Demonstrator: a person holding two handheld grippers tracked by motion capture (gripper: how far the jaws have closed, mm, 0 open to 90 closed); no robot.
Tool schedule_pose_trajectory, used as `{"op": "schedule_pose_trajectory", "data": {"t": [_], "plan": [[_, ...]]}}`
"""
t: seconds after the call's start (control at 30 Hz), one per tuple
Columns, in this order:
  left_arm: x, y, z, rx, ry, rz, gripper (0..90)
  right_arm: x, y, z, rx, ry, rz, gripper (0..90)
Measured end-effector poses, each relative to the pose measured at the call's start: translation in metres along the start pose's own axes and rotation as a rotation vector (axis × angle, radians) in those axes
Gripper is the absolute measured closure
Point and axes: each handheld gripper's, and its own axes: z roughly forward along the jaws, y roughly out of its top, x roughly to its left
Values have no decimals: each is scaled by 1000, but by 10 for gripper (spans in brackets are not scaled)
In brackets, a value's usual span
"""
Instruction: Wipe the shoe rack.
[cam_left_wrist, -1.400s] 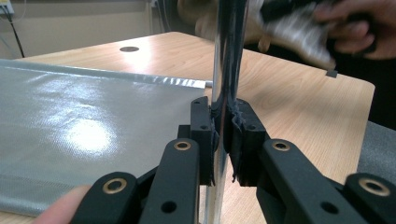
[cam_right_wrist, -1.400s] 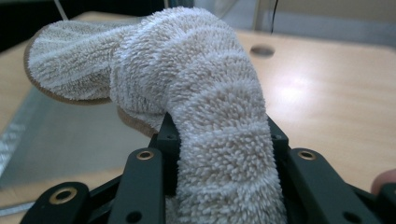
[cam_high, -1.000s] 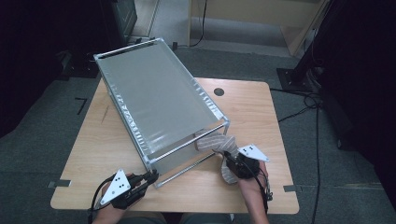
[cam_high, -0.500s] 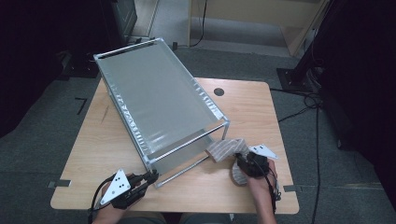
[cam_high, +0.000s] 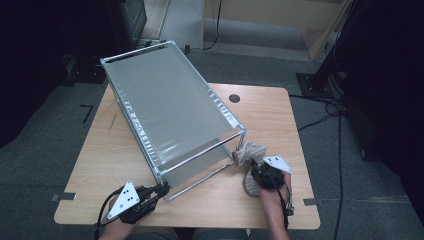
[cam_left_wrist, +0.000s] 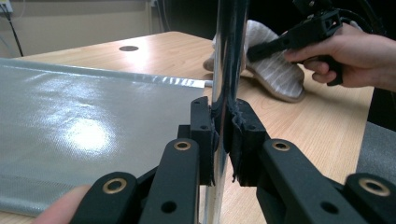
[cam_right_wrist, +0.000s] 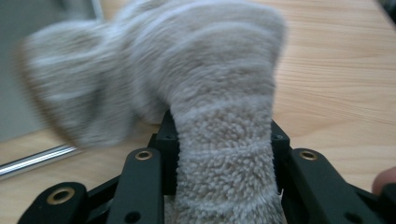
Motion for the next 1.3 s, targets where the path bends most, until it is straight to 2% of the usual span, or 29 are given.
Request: {"op": "schedule_pose_trajectory", "data": {"t": [0.13, 0.23, 0.3, 0.4, 0.5, 0.63, 0.73, 0.87, 1.0, 1.17, 1.3], "plan": [[0, 0, 0, 0, -1, 0, 820, 12, -4, 5, 32, 40, -30, 615], [0, 0, 0, 3, 0, 2, 820, 16, -9, 11, 84, 31, -51, 616], [0, 0, 0, 4, 1, 6, 821, 18, -10, 12, 89, 8, -62, 617], [0, 0, 0, 4, 0, 4, 821, 16, -6, 10, 55, -20, -30, 619], [0, 0, 0, 0, -2, 0, 821, 11, 2, 4, 9, -7, 16, 619], [0, 0, 0, 1, -1, 3, 821, 6, 16, -8, -68, -24, 46, 624], [0, 0, 0, 2, -2, 2, 821, 0, 28, -20, -138, -44, 89, 626], [0, -1, 0, 1, -2, -2, 821, 0, 37, -26, -186, -49, 105, 625], [0, -1, 0, 2, -2, -2, 821, 6, 31, -13, -149, -44, 78, 623], [0, -1, 0, 1, -3, -2, 821, 12, 14, 13, -29, -9, 40, 618], [0, -1, 1, 0, -5, -2, 820, 14, 8, 21, 12, -7, 41, 618]]}}
